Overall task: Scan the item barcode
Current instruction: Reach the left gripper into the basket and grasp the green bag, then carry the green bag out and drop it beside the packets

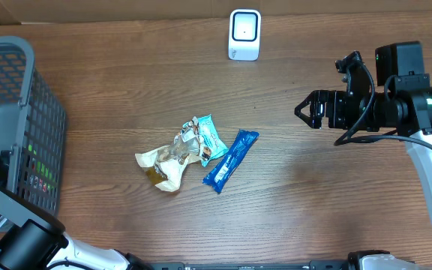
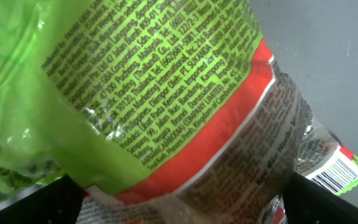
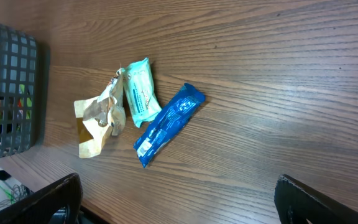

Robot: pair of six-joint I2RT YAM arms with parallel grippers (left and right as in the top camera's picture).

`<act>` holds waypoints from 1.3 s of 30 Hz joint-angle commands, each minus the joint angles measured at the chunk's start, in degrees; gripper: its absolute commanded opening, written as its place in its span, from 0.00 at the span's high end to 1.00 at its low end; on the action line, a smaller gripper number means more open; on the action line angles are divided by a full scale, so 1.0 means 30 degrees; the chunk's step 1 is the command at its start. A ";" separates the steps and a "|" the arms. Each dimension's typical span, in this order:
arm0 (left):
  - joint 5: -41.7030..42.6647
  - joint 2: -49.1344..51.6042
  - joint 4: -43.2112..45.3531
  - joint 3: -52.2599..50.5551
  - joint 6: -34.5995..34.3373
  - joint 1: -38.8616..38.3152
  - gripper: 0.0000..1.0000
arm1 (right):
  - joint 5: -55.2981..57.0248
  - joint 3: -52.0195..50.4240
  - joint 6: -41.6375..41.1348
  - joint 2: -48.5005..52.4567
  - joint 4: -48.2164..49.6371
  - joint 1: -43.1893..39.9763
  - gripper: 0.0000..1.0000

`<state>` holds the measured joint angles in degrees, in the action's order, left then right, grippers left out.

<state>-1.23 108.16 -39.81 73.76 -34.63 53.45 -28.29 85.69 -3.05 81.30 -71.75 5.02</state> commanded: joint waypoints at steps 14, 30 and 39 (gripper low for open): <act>0.4670 0.0240 -0.0248 -0.0051 0.2710 0.0051 0.96 | -0.0175 -0.0066 -0.0138 -0.0051 0.0015 0.0131 0.01; 1.0790 -0.5115 -0.4007 0.7570 0.5144 0.0036 0.96 | -0.0175 -0.0066 -0.0138 -0.0051 -0.0138 0.0131 0.01; 1.0790 -1.0586 -0.6091 0.8160 0.6375 -0.2441 0.96 | -0.0168 -0.0066 -0.0138 -0.0051 -0.0117 0.0131 0.01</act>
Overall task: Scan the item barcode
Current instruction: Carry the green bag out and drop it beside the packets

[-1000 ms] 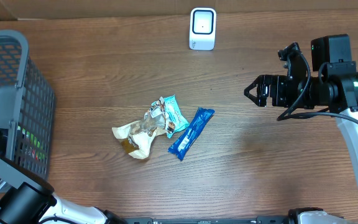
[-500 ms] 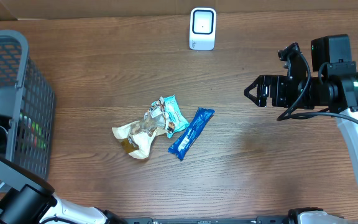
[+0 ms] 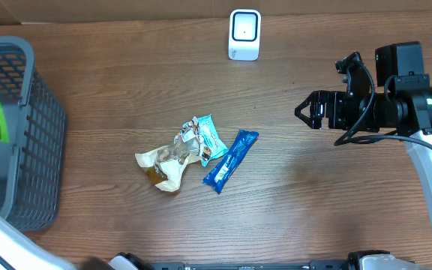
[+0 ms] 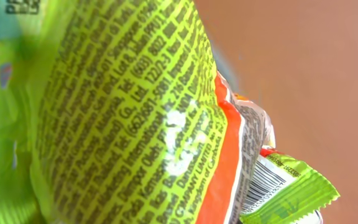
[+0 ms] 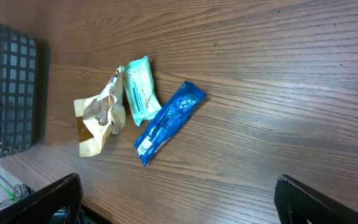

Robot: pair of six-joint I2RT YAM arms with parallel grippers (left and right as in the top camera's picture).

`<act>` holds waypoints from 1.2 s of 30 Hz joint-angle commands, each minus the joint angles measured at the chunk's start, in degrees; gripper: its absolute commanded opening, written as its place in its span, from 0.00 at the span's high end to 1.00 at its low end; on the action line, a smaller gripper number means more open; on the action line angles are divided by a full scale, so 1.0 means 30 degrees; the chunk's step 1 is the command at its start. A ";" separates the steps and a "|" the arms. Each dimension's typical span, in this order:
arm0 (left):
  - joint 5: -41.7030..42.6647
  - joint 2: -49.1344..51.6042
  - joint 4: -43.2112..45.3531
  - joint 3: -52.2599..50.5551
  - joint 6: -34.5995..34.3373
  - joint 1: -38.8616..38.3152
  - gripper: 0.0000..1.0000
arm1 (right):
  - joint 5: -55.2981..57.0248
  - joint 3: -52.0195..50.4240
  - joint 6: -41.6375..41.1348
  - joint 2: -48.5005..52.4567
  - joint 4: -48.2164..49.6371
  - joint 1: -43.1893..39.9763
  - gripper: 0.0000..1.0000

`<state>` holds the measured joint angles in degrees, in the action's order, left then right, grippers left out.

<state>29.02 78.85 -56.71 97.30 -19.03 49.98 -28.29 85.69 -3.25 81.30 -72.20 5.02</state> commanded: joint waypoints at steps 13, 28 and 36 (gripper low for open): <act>-0.1807 0.0233 -0.4539 -0.2361 0.3650 -1.4943 0.96 | -0.0168 -0.0066 -0.0066 -0.0051 0.0175 0.0131 0.01; -0.2477 0.8094 -0.1989 -0.6295 0.3679 -2.2673 0.96 | -0.0168 -0.0066 -0.0073 -0.0051 0.0248 0.0131 0.01; -0.3381 1.0193 -0.2310 -0.6288 0.3308 -2.3044 0.46 | -0.0168 -0.0066 -0.0073 -0.0051 0.0255 0.0131 0.01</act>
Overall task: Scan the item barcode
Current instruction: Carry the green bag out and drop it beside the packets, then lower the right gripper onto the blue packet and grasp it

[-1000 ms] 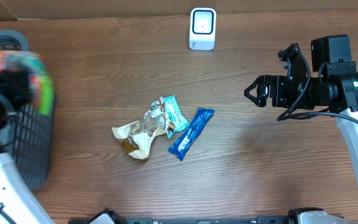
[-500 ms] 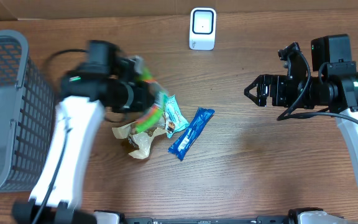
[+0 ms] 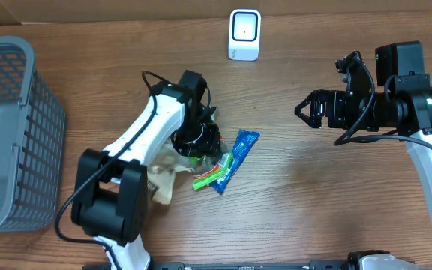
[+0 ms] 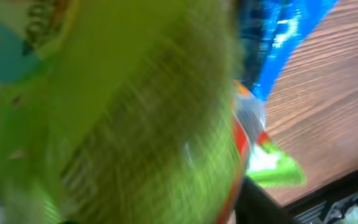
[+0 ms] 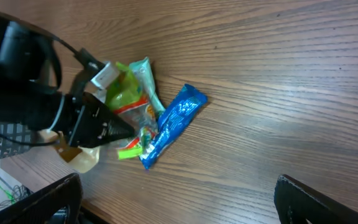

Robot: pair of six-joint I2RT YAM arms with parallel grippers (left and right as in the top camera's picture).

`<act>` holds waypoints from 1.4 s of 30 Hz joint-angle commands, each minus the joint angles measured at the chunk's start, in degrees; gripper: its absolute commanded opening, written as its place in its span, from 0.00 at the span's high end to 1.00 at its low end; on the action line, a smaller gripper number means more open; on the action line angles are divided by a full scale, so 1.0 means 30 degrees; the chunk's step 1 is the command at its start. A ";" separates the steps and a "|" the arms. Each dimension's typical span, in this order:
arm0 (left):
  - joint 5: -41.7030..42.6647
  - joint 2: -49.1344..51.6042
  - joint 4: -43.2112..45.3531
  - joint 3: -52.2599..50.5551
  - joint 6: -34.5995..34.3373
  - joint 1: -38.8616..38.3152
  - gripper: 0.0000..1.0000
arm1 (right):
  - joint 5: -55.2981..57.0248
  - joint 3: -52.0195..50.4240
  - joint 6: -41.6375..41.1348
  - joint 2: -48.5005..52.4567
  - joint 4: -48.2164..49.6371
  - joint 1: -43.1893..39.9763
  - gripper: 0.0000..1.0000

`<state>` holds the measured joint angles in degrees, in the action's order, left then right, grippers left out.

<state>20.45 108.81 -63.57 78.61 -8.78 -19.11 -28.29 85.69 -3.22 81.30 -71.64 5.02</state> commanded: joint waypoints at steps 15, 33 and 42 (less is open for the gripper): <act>-0.4597 -0.2055 -0.4233 0.6951 -0.0969 0.0051 0.38 | -0.1326 -0.0066 -0.2193 -0.0036 0.0561 0.0168 0.05; -0.6725 -0.5792 -0.4845 1.0943 -0.2237 0.2856 0.28 | -0.0823 -0.0073 -0.5523 0.4014 0.2288 0.3402 0.12; -0.6747 -0.5195 -0.5093 1.0921 -0.2229 0.2863 0.19 | 0.0714 -0.0073 -0.5508 0.7643 0.3315 0.5217 0.12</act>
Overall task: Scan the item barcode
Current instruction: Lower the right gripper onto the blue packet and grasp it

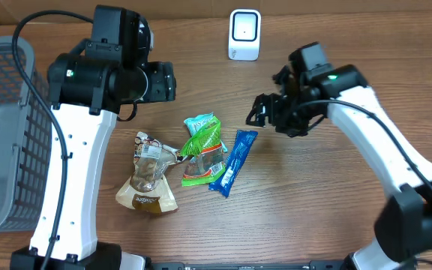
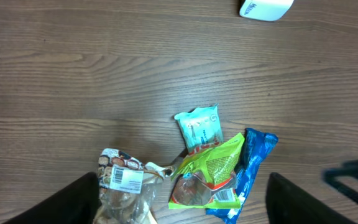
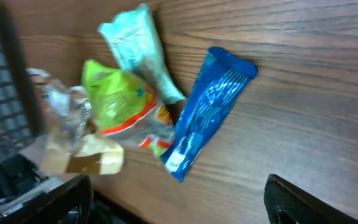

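Note:
A green and orange snack bag [image 1: 205, 150] lies on the table between a teal packet [image 1: 201, 122] and a blue bar [image 1: 232, 161]. Its barcode shows on its near corner in the left wrist view, on the green bag [image 2: 213, 171]. The white scanner [image 1: 244, 34] stands at the far edge. High over the table's left half, my left gripper [image 1: 163, 81] is open and empty. My right gripper [image 1: 265, 112] is open just beyond the far end of the blue bar [image 3: 210, 109], holding nothing.
A clear and tan bag with a white label [image 1: 147, 176] lies left of the pile. A grey mesh basket takes up the left edge. Bare wood lies between the pile and the scanner [image 2: 265, 7].
The green bag has left my left gripper and lies on the pile. That gripper is now open, higher and farther back. My right gripper has come in from the right to the blue bar.
The green bag filled the left wrist view down in the basket. Then it was held above the basket. Then the left gripper had it low over the pile at mid-table. Now it rests there, released, and the right arm has moved in for the first time.

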Robot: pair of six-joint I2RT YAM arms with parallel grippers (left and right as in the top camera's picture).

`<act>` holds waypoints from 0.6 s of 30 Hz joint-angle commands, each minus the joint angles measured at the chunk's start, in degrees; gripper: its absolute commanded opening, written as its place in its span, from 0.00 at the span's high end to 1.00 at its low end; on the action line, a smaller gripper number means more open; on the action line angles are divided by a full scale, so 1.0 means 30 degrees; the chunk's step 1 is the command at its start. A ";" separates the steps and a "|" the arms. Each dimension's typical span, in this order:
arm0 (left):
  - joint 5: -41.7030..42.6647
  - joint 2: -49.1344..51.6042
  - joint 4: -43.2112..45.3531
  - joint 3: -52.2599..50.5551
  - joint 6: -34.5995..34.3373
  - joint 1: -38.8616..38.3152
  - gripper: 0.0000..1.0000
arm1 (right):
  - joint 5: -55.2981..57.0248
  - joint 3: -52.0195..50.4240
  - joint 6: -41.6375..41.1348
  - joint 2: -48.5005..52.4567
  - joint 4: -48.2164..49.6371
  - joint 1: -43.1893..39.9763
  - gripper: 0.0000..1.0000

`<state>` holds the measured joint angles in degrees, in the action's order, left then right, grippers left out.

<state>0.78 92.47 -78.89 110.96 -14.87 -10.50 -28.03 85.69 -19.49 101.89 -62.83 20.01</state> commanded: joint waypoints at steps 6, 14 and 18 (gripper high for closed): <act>-0.0051 0.0648 -0.0087 0.0138 -0.0197 -0.0015 0.13 | 0.0889 -0.0073 -0.0095 0.2127 0.1698 0.0313 0.17; -0.0634 0.0918 -0.0277 0.0153 0.0721 0.0007 0.00 | 0.1195 -0.0080 -0.0095 0.3628 0.2361 0.0313 0.17; -0.2448 0.0437 -0.0430 0.0350 0.0743 0.0204 0.00 | 0.1195 -0.0080 -0.0095 0.4364 0.2448 0.0313 0.17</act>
<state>-1.98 94.91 -79.88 110.96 -14.33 -10.44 -25.06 85.67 -19.55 113.65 -55.94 20.78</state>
